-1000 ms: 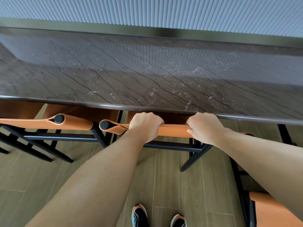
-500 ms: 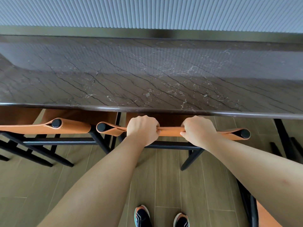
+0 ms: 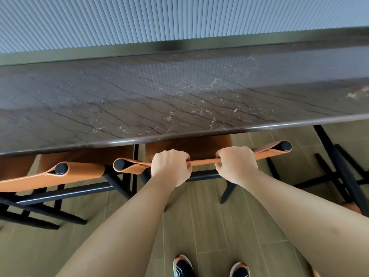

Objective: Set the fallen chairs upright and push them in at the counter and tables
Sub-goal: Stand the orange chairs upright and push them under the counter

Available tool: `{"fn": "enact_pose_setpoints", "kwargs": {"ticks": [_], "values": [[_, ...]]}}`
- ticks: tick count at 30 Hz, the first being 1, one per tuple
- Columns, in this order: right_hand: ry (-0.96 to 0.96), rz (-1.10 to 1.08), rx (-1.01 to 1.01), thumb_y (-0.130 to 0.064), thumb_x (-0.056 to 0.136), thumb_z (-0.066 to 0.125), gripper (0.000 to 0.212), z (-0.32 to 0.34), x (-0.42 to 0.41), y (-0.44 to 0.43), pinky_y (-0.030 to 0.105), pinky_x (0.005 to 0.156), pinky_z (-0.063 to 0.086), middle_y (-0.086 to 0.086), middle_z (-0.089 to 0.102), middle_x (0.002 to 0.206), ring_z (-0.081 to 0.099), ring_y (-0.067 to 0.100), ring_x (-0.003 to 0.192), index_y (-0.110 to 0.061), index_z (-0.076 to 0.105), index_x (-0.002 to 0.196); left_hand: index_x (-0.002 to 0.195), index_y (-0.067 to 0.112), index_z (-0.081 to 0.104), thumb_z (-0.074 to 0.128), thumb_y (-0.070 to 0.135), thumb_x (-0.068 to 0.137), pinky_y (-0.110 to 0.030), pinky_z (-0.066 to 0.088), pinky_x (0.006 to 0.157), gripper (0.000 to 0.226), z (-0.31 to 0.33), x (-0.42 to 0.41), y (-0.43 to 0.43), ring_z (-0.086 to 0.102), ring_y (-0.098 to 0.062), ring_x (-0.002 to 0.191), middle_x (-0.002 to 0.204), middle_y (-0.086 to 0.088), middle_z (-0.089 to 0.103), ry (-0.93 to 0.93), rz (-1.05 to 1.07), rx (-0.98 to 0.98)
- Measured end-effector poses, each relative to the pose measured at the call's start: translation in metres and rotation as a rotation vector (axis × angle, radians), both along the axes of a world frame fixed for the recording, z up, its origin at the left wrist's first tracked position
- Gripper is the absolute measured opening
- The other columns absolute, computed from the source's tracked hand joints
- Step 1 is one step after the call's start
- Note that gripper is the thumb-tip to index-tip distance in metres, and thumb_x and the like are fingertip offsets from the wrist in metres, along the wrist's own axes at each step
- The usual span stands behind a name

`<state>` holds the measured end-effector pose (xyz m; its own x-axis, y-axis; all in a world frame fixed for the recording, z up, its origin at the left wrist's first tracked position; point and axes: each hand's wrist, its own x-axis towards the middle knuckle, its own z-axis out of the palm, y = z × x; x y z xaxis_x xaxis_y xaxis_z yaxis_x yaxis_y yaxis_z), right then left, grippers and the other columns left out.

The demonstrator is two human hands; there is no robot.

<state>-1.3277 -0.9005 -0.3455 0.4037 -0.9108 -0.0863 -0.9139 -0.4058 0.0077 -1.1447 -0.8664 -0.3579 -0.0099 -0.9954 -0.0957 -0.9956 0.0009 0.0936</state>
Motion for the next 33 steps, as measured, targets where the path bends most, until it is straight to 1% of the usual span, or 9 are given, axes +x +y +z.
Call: {"fn": "enact_pose_setpoints", "kwargs": {"ticks": [6,9,13,16,18,24,28,30,33], "values": [[-0.210,-0.079,-0.075,-0.030,0.088,0.054,0.011,-0.001,0.003,0.019,0.035,0.083,0.038,-0.011,0.057,0.068,0.053,0.014,0.068,-0.026,0.065,0.088,0.106,0.036,0.064,0.045,0.043,0.094,-0.030,0.032,0.072,0.023,0.005,-0.027,0.014,0.054,-0.011,0.068,0.079,0.014,0.064,0.079,0.009,-0.159],[-0.330,-0.062,-0.055,-0.022,0.090,0.054,0.025,0.000,-0.007,0.030,0.034,0.104,0.031,-0.007,0.067,0.105,0.058,0.017,0.103,-0.023,0.065,0.112,0.117,0.036,0.059,0.049,0.039,0.093,-0.035,0.033,0.089,0.026,0.009,-0.045,0.022,0.058,-0.015,0.094,0.103,0.014,0.065,0.166,0.034,-0.182],[-0.454,-0.117,0.019,-0.018,0.096,0.046,0.045,0.007,-0.030,0.050,0.032,0.115,0.017,-0.001,0.040,0.148,0.027,0.014,0.140,-0.015,0.041,0.141,0.137,0.036,0.042,0.051,0.039,0.090,-0.044,0.011,0.112,0.048,0.016,-0.075,0.028,0.036,-0.017,0.131,0.140,0.012,0.047,0.178,0.106,-0.109],[-0.572,-0.221,0.039,-0.020,0.098,0.042,0.042,0.012,-0.059,0.077,0.029,0.102,0.039,-0.003,0.041,0.146,0.037,0.014,0.134,-0.018,0.041,0.140,0.146,0.031,0.026,0.044,0.040,0.095,-0.046,-0.002,0.114,0.055,0.020,-0.102,0.037,0.009,-0.019,0.144,0.155,0.008,0.024,0.236,0.118,-0.074],[-0.694,-0.358,0.086,-0.022,0.099,0.038,0.033,0.016,-0.087,0.098,0.025,0.090,0.043,-0.005,0.051,0.134,0.050,0.016,0.121,-0.021,0.047,0.130,0.147,0.032,0.023,0.040,0.038,0.097,-0.047,0.006,0.116,0.053,0.021,-0.129,0.048,-0.001,-0.019,0.145,0.158,0.008,0.012,0.423,0.147,-0.033],[-1.044,-0.889,0.205,-0.034,0.101,0.034,0.043,0.033,-0.195,0.170,0.030,0.106,0.030,-0.003,0.044,0.145,0.041,0.017,0.132,-0.022,0.040,0.143,0.142,0.042,0.031,0.037,0.054,0.094,-0.039,0.025,0.110,0.050,0.029,-0.249,0.106,0.030,-0.015,0.137,0.151,0.011,0.033,0.991,0.282,0.175],[-1.096,-0.997,0.148,-0.040,0.099,0.031,0.040,0.042,-0.284,0.223,0.023,0.080,0.033,-0.007,0.061,0.110,0.049,0.007,0.089,-0.019,0.055,0.123,0.140,0.044,0.034,0.036,0.060,0.092,-0.030,0.026,0.097,0.051,0.038,-0.337,0.148,0.034,-0.011,0.133,0.147,0.017,0.036,1.101,0.181,0.325],[-1.080,-1.093,0.122,-0.045,0.098,0.031,0.044,0.044,-0.327,0.252,0.025,0.079,0.035,-0.010,0.060,0.108,0.053,0.013,0.098,-0.021,0.054,0.126,0.140,0.043,0.035,0.036,0.060,0.092,-0.027,0.025,0.095,0.051,0.043,-0.379,0.169,0.034,-0.009,0.132,0.145,0.019,0.037,1.107,0.090,0.401],[-1.051,-1.251,0.123,-0.052,0.096,0.031,0.056,0.044,-0.384,0.290,0.032,0.094,0.034,-0.001,0.049,0.139,0.045,0.022,0.126,-0.021,0.041,0.141,0.140,0.042,0.037,0.036,0.058,0.092,-0.026,0.024,0.097,0.051,0.053,-0.438,0.198,0.034,-0.007,0.132,0.144,0.019,0.038,1.084,-0.029,0.505]]}}
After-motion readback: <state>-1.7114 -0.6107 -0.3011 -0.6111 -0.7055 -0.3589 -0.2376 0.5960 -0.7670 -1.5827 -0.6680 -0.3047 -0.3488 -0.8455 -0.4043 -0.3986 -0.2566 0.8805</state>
